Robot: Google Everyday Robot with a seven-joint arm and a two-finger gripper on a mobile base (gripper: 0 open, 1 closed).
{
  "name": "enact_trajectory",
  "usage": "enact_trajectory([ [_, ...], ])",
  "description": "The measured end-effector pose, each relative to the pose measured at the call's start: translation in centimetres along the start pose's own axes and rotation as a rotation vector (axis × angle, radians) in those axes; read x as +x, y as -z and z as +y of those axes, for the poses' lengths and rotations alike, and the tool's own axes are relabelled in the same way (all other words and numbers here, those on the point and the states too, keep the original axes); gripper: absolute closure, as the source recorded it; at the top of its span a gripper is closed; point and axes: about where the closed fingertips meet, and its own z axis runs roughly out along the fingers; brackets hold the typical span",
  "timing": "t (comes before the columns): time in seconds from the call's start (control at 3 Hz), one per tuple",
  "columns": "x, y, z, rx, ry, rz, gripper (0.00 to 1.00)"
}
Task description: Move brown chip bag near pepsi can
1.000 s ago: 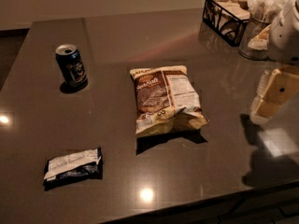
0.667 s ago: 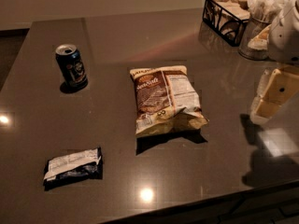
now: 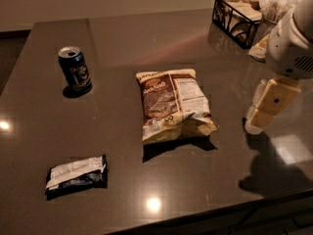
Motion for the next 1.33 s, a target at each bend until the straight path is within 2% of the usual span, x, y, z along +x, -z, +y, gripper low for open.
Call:
enact_trajectory([
  [0.67,-2.1,-3.9,0.8,-0.044,-0.085,-0.043,0.0],
  [1.33,-4.0,-8.3,2.2,-0.055,-0.124,-0.051,0.0],
])
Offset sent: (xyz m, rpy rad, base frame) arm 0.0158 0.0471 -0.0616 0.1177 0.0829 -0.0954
